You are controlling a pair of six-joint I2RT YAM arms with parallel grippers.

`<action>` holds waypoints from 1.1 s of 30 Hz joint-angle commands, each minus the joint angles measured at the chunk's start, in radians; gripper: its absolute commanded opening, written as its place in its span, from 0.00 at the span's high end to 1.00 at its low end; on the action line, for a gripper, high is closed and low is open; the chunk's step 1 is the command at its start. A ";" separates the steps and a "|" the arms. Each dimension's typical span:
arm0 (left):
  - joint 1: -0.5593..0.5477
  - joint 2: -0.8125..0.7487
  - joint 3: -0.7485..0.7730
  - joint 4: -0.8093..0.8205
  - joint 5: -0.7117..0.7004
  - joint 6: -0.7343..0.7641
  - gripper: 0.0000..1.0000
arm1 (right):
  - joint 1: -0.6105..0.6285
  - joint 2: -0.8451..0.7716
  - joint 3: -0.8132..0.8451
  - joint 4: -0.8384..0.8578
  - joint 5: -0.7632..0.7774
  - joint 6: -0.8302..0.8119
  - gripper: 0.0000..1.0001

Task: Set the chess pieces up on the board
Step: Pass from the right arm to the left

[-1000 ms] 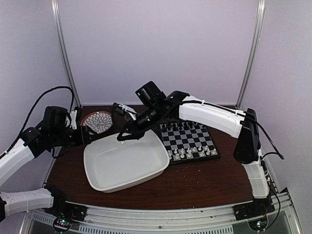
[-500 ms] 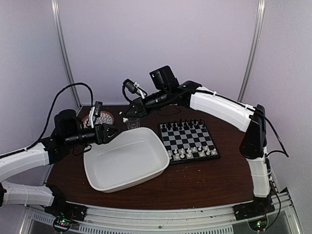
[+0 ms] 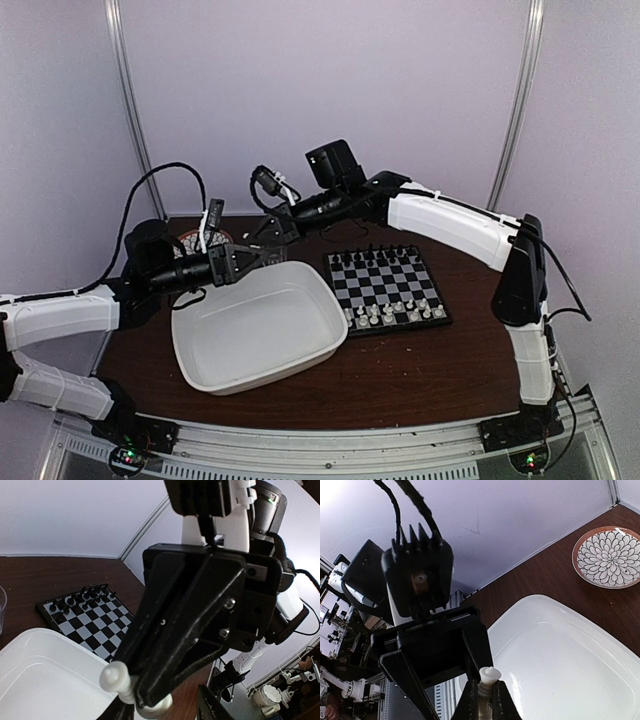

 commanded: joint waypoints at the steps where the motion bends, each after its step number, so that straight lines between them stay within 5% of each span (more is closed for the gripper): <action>1: -0.002 0.001 0.034 0.116 -0.002 -0.021 0.61 | 0.002 -0.039 -0.010 0.037 -0.026 0.019 0.99; 8: 0.000 0.002 0.036 0.094 -0.027 -0.018 0.78 | 0.002 -0.037 -0.013 0.053 -0.039 0.037 0.99; 18: 0.000 0.002 0.044 0.053 -0.045 0.005 0.87 | 0.002 -0.041 -0.042 0.079 -0.050 0.059 0.96; 24: 0.000 -0.003 0.087 -0.104 -0.044 0.102 1.00 | -0.003 -0.048 -0.042 0.072 -0.056 0.050 0.83; 33: 0.000 0.026 0.176 -0.371 -0.002 0.296 1.00 | -0.056 -0.095 -0.079 0.049 -0.061 0.011 0.53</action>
